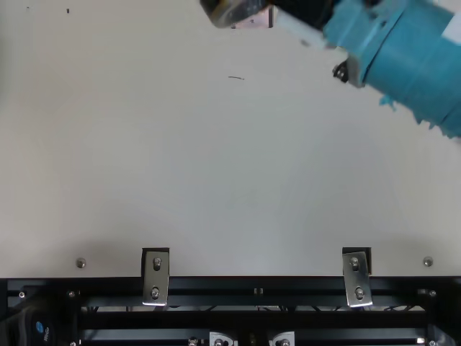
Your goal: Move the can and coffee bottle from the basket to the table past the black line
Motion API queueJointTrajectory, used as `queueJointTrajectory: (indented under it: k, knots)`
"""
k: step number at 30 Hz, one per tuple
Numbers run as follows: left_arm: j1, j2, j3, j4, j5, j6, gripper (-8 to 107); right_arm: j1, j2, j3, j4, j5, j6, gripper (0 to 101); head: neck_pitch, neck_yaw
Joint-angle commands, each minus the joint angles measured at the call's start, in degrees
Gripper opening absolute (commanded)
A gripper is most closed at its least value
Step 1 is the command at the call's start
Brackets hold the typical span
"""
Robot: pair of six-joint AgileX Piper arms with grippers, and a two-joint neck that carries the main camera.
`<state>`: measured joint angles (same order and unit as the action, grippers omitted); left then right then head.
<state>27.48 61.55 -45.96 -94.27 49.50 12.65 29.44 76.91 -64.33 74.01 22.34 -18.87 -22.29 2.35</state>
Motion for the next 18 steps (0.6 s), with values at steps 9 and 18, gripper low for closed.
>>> queueJointTrajectory:
  k: [9, 18]
  knots:
    - [0.00, 0.00, 0.00, 0.00, 0.00, 0.00, 90, 6.02, -1.90, 4.49, -16.45, -9.95, 5.43, 0, -0.17, -0.57]
    - [0.00, 0.00, 0.00, 0.00, 0.00, 0.00, 90, 6.25, -1.84, 4.48, -21.58, -10.17, 6.14, 0, -0.17, -0.57]
